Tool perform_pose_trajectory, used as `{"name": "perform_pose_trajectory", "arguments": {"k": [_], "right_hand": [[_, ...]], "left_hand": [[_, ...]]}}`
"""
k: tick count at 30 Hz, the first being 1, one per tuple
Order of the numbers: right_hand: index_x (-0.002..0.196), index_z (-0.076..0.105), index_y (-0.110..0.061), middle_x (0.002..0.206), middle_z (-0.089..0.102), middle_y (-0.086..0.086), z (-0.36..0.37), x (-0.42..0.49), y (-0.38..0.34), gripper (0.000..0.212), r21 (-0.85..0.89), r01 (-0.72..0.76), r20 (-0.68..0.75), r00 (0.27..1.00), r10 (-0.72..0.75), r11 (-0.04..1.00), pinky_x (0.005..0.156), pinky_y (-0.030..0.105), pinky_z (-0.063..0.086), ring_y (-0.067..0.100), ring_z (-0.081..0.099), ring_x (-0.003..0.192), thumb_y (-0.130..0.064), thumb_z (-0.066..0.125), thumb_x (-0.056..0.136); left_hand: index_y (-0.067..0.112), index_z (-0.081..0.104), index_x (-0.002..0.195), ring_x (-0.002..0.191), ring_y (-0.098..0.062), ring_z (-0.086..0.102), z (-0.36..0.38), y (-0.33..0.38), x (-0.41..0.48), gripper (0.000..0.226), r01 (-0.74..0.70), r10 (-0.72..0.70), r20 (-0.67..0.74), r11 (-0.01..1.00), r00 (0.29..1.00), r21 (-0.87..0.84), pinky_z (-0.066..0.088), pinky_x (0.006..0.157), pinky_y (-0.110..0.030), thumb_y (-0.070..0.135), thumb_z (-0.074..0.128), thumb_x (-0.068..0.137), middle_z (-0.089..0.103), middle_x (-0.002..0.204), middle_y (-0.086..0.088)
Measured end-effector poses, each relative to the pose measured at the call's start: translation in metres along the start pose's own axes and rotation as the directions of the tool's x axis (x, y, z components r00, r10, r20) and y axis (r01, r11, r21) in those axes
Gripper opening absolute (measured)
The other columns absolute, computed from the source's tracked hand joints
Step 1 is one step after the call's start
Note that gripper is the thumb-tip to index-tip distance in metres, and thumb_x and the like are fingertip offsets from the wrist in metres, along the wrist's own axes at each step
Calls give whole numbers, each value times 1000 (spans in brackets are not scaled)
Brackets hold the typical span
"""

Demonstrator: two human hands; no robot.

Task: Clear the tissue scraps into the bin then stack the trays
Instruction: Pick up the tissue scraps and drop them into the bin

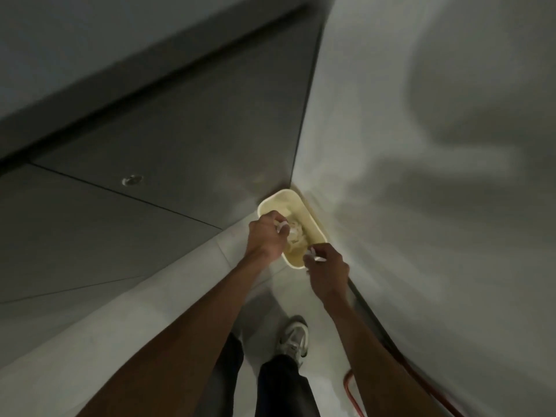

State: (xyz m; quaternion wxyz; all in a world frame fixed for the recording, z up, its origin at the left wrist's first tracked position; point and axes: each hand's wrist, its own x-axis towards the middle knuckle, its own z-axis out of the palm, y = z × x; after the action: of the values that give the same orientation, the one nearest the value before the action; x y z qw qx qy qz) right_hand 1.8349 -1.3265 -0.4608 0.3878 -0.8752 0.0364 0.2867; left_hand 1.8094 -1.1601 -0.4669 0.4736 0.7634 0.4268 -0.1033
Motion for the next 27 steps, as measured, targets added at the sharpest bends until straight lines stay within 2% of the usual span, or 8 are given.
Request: {"name": "perform_pose_trajectory", "arguments": {"k": [3,6,9,11,18,22,25,27], "right_hand": [[114,72,-19,103,73,-2,21,31,10,18,-74,43,18,999,-42,996,71,18,49,16,65,88,-27,71,99],[123,71,-19,117,76,2,34,57,16,26,-152,41,52,998,-34,988,87,24,50,23,70,100,-27,72,98],[136,66,-25,133,71,3,37,69,19,45,-224,40,132,991,-11,974,103,32,51,27,67,119,-20,77,93],[141,64,-24,136,70,5,34,69,18,47,-267,44,147,989,-4,963,106,33,50,28,66,121,-20,74,95],[134,68,-23,134,70,5,7,26,-1,33,-195,44,106,994,-24,980,98,31,55,24,69,119,-26,67,102],[128,72,-31,134,72,1,-20,-16,-37,27,-138,119,77,991,-109,983,101,38,59,20,71,116,-28,66,102],[125,74,-34,130,74,-2,-48,-55,-75,25,-93,175,82,982,-167,980,91,19,56,14,73,112,-28,66,101],[122,74,-35,127,75,-4,-70,-81,-102,23,-89,225,68,973,-219,970,81,4,48,12,73,109,-28,66,101]], "left_hand": [[23,71,105,85,-21,67,17,2,25,14,22,-21,-22,997,1000,74,45,73,-17,28,61,97,72,107,-7],[19,67,119,102,-25,62,35,-6,52,23,26,-26,3,991,1000,131,36,76,-15,27,57,101,66,126,-8],[23,53,142,130,-25,55,43,-13,67,44,13,-29,83,982,996,187,37,98,-20,32,60,100,56,147,-3],[26,44,151,135,-24,52,40,-15,69,56,36,-52,87,983,995,181,39,105,-25,34,63,99,53,150,-4],[27,54,137,122,-27,62,4,-10,26,46,2,-10,56,990,998,142,54,99,-32,34,69,95,67,128,-10],[32,54,135,125,-23,59,-40,8,-31,41,-49,50,-9,996,999,79,55,101,-39,29,68,97,67,128,-2],[34,52,133,126,-18,57,-79,27,-83,39,-90,94,-64,994,994,57,49,97,-27,27,67,98,66,126,5],[35,54,132,123,-15,59,-108,45,-117,38,-101,102,-103,995,989,15,52,97,-28,26,68,98,67,124,7]]}}
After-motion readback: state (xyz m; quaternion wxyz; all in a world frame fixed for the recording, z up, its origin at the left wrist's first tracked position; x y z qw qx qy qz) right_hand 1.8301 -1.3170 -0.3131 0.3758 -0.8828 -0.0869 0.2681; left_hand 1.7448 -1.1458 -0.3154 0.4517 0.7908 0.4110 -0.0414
